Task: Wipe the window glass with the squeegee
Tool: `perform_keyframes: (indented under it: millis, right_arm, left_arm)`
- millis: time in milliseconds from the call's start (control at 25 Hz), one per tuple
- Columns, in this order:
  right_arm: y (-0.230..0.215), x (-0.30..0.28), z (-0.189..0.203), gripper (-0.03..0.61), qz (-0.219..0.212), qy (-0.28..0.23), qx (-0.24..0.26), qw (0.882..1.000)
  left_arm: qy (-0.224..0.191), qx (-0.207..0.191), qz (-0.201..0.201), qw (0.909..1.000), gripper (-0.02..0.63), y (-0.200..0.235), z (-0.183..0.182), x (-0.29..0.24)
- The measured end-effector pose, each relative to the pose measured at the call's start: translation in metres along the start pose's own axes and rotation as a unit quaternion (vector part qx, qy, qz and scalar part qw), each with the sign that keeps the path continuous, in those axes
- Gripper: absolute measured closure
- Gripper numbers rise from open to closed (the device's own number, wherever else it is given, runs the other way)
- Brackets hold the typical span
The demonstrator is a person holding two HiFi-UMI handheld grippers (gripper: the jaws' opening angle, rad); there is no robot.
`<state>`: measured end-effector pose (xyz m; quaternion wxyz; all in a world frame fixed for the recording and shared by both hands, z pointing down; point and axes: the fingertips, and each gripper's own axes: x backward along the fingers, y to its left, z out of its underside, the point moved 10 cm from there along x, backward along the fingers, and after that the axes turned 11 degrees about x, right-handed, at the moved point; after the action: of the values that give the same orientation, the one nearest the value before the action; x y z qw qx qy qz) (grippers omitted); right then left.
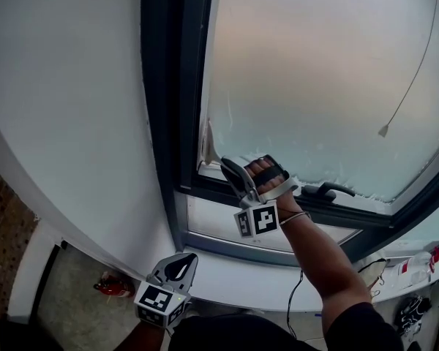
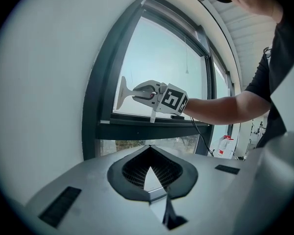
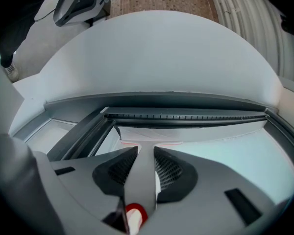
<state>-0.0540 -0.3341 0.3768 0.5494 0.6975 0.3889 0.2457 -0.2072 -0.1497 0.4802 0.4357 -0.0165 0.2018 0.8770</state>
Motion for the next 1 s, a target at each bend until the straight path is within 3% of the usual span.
perform_keyframes:
  millis: [1000]
  right_arm:
    - [0.034, 0.105, 0.077, 0.487, -0.015, 0.059, -0.015, 0.998]
  left_arm:
    - [0.017, -0.035, 0.041, 0.9984, 0.614, -0.06, -0.015, -0.059]
